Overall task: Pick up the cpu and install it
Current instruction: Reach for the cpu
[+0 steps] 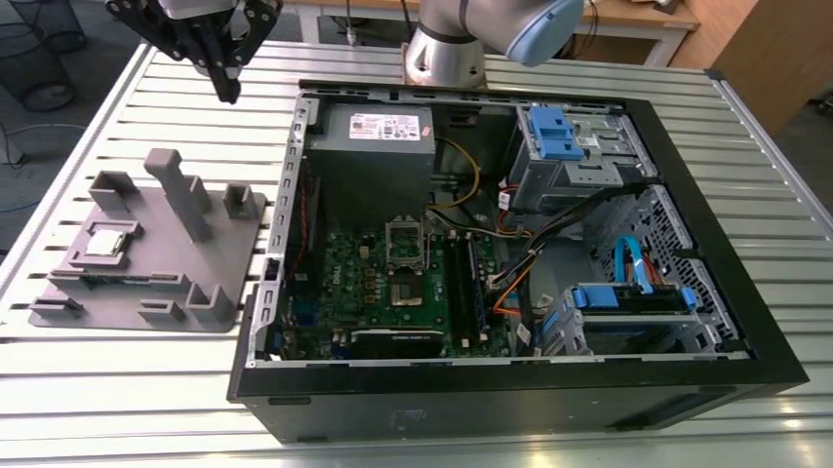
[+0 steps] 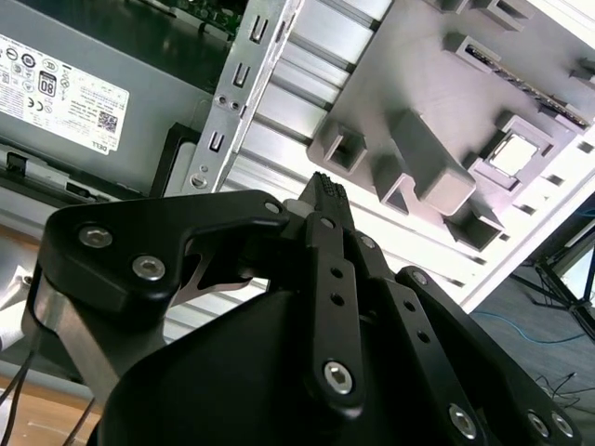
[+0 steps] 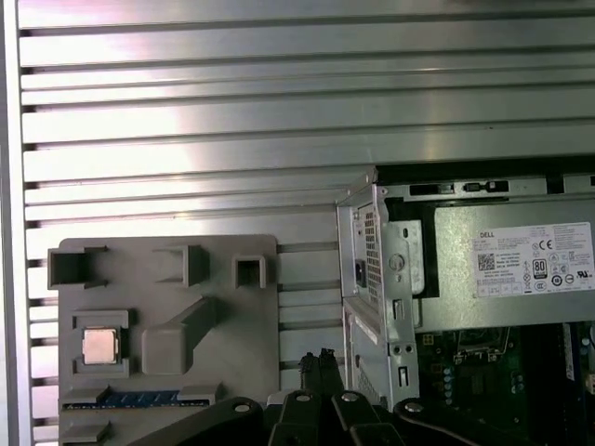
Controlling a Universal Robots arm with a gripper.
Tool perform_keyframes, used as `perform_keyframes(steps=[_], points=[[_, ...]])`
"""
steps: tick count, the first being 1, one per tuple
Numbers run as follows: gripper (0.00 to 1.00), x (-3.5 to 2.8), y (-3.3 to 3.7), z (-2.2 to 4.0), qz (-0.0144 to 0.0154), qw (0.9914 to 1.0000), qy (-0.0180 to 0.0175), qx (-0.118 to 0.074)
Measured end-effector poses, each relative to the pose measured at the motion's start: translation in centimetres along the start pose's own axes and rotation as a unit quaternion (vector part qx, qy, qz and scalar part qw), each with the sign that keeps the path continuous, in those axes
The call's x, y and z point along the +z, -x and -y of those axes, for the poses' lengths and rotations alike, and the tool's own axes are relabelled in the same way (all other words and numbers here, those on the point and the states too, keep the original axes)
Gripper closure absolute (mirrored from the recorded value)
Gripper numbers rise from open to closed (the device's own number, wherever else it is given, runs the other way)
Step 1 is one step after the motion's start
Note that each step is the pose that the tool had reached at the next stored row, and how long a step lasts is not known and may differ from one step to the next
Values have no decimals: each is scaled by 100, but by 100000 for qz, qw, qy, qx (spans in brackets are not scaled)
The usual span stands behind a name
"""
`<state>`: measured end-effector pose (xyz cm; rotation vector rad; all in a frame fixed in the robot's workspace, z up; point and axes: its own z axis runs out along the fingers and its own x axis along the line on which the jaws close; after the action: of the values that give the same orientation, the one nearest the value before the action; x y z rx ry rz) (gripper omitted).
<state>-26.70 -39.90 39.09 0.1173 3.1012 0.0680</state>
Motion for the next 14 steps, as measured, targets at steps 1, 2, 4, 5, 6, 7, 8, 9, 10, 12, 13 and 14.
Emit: perform_keyframes(steps=[1,2,4,5,6,7,8,9,10,12,13,14], points=[[89,-1,-21,1,2,100000,0,-1],[89,-2,-42,3,8,100000,4,-1],[89,-3,-83,6,17,100000,3,-4],[89,-4,-102,7,18,100000,-1,-5],[89,-5,-122,9,21,100000,3,-8],[89,-5,-140,10,25,100000,4,-8],[89,-6,-153,11,29,100000,5,-4],[89,-6,-158,12,25,100000,1,-1],[89,-6,-158,12,26,100000,4,-7],[89,-6,-163,12,26,100000,5,-4],[89,-7,-168,12,25,100000,3,-4],[89,-6,-169,12,26,100000,5,-4]])
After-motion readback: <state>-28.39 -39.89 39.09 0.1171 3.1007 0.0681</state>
